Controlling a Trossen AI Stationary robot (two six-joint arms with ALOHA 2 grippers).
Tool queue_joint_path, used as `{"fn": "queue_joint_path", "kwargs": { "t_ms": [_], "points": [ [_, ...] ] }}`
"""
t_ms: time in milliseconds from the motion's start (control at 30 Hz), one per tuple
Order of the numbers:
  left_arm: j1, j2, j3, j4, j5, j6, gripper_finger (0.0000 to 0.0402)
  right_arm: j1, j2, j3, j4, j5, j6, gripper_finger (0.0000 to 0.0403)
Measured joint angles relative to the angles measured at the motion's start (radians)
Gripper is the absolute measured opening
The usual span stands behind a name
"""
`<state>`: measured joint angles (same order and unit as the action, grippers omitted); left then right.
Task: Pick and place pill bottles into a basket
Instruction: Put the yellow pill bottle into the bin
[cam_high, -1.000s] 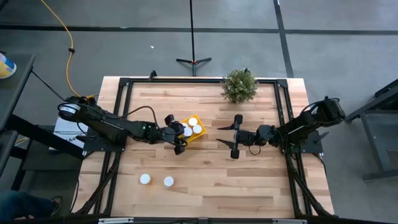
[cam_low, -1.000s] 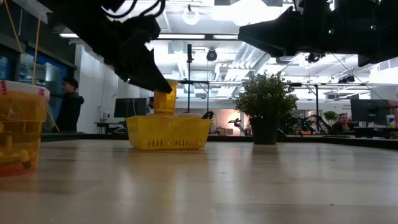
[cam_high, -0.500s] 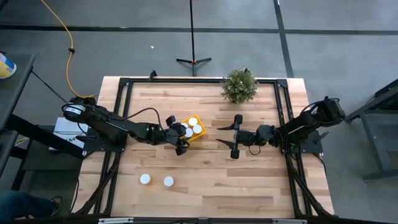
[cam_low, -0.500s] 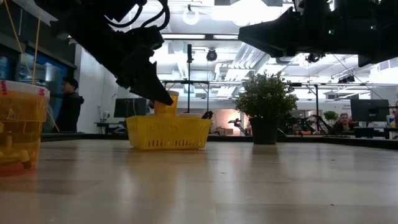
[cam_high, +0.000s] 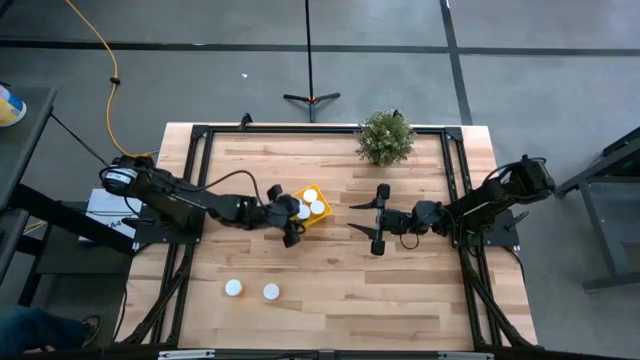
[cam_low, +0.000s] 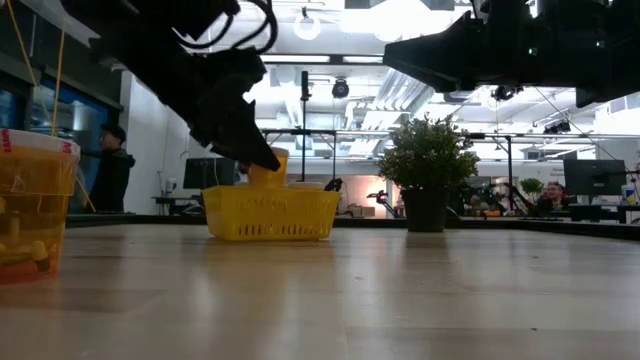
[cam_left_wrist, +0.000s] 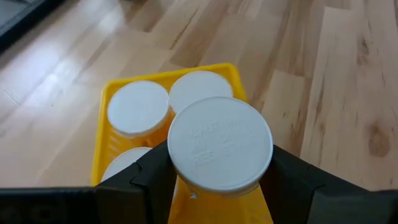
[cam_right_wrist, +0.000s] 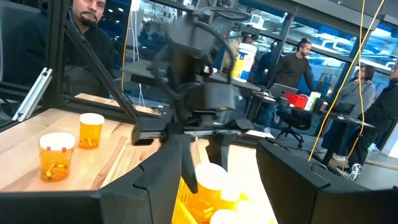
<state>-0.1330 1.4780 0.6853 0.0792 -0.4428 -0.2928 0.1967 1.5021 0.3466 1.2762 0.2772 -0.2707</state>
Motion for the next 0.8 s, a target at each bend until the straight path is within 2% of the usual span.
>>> {"fn": "queue_joint_path", "kwargs": {
  "t_ms": [133, 300, 567, 800],
  "points": [
    [0.059, 0.000, 0.000, 0.000, 0.103, -0.006, 0.0238, 0.000, 0.000, 0.000, 0.000, 0.000, 0.000, 0.0199],
    [0.091, 0.000, 0.000, 0.000, 0.171, -0.004, 0.0268, 0.000, 0.000, 0.000, 0.000, -0.001, 0.000, 0.0199],
    [0.087, -0.001, 0.000, 0.000, 0.180, 0.010, 0.0316, 0.000, 0.000, 0.000, 0.000, -0.001, -0.008, 0.0199],
    [0.087, -0.028, 0.002, 0.001, 0.190, 0.062, 0.0337, 0.000, 0.000, 0.000, 0.000, 0.000, -0.010, 0.0199]
  ]
}}
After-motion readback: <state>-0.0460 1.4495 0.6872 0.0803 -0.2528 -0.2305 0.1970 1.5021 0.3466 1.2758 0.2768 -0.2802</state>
